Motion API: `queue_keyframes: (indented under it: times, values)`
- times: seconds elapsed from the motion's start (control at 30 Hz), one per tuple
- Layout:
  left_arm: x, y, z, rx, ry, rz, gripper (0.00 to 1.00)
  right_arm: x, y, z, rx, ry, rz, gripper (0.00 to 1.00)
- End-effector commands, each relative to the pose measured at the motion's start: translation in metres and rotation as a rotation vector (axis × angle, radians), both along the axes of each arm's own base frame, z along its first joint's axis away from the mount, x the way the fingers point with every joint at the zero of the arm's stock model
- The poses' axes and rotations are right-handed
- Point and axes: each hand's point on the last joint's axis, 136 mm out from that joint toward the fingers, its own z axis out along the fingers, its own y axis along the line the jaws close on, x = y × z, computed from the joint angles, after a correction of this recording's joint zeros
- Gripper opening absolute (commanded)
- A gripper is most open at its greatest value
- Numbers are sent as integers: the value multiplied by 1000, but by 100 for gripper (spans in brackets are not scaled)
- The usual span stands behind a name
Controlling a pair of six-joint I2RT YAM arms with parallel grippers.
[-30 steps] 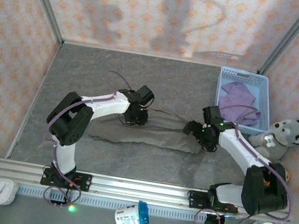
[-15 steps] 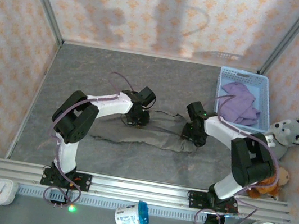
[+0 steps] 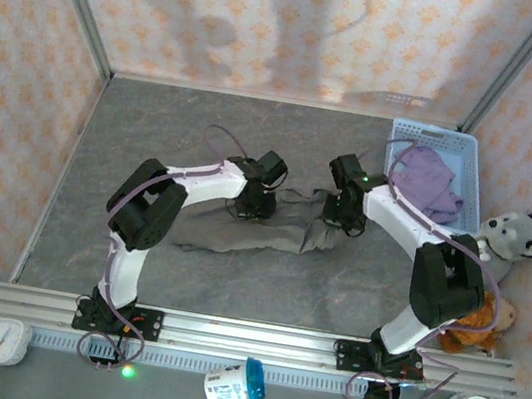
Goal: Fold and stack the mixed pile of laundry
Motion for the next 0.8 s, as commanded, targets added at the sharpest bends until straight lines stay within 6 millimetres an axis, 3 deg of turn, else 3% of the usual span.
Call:
queue_keyframes:
  times: [0.0,0.2,0.27,0.37,0.5,0.57,0.67,0.77]
  values:
    - [-19,-17,-40,62,98,-43,11,-5,-10,35,-55,-26,47,0]
    - [-6,-75,-27,-26,76,-58,11,4,-7,55,-48,-54,63,0]
    - [1,-82,-15,-59,56,-42,12,5,-11,54,-74,-45,63,0]
    - [12,-75,13,-78,16,-26,20,5,-17,52,-100,-22,65,0]
    - [21,-49,56,-121,-38,14,34,5,-19,53,-101,-15,70,0]
    - [20,-27,72,-119,-62,31,43,5,-18,54,-99,-4,74,0]
    - [14,17,91,-81,-93,60,46,5,-19,53,-109,15,83,0]
    - [0,65,84,-20,-85,101,46,6,-21,51,-133,33,85,0]
